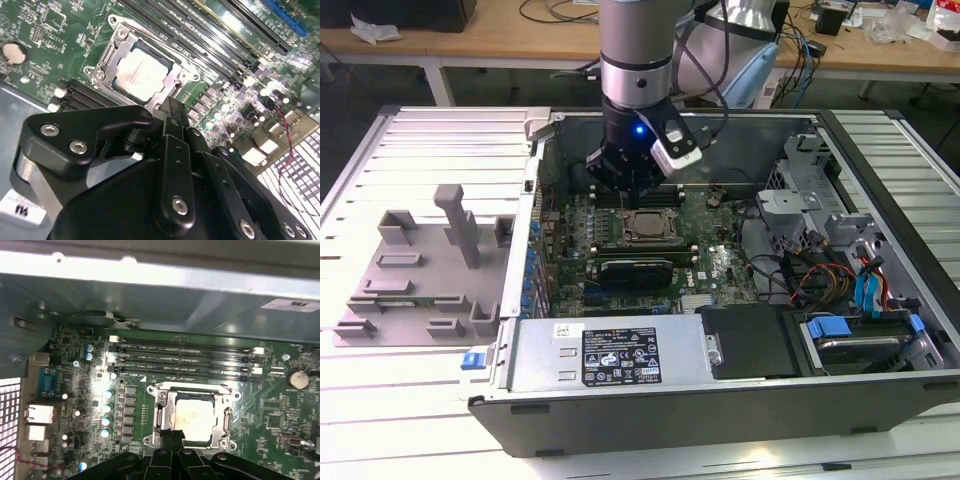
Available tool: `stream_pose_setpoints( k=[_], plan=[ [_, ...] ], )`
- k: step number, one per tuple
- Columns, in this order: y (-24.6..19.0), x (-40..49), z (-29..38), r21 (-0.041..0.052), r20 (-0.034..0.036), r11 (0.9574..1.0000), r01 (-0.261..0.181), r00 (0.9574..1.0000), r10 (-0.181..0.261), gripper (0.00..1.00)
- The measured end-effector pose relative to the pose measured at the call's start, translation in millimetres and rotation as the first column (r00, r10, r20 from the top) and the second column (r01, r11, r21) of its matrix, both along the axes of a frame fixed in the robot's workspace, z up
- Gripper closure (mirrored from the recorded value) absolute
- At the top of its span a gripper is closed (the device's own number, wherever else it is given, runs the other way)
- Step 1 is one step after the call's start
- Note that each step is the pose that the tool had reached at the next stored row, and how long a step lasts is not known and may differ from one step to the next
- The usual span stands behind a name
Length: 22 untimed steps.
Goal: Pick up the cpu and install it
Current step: 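Install the first cpu locking lever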
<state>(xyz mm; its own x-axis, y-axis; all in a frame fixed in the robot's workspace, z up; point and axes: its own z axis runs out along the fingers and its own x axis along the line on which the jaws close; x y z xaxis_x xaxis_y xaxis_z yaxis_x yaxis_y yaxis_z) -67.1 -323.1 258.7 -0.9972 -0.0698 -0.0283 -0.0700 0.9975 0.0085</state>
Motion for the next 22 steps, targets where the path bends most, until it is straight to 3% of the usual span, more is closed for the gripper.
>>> stream_pose_setpoints(
  k=[4, 6, 9, 15, 16, 17, 18, 19, 20, 21, 22],
  plan=[
    [0.1, 0.0, 10.8, -0.0010, 0.0001, 1.0000, 0.000, 1.0000, 0.000, 0.89],
    [0.1, -1.3, 10.9, -0.0011, 0.0002, 1.0000, 0.000, 1.0000, 0.000, 0.89],
    [0.9, -12.2, 10.9, -0.0012, 0.0006, 1.0000, 0.000, 1.0000, 0.000, 0.89],
    [1.2, -24.3, 10.8, -0.0012, 0.0007, 1.0000, 0.000, 1.0000, 0.000, 0.89],
    [1.1, -24.5, 10.9, 0.0056, 0.0006, 1.0000, 0.000, 1.0000, 0.000, 0.89],
    [1.2, -24.6, 10.9, 0.0252, 0.0013, 0.9997, 0.000, 1.0000, 0.000, 0.89],
    [1.1, -25.1, 10.9, 0.0516, 0.0021, 0.9987, 0.000, 1.0000, 0.000, 0.89],
    [1.2, -26.0, 10.8, 0.0945, 0.0029, 0.9955, 0.000, 1.0000, 0.000, 0.89],
    [1.2, -26.7, 10.8, 0.1245, 0.0031, 0.9922, 0.000, 1.0000, 0.000, 0.89],
    [1.2, -27.7, 10.7, 0.1423, 0.0034, 0.9898, 0.000, 1.0000, 0.000, 0.89],
    [1.2, -29.9, 10.2, 0.1491, 0.0039, 0.9888, 0.000, 1.0000, 0.000, 0.89]
  ],
)
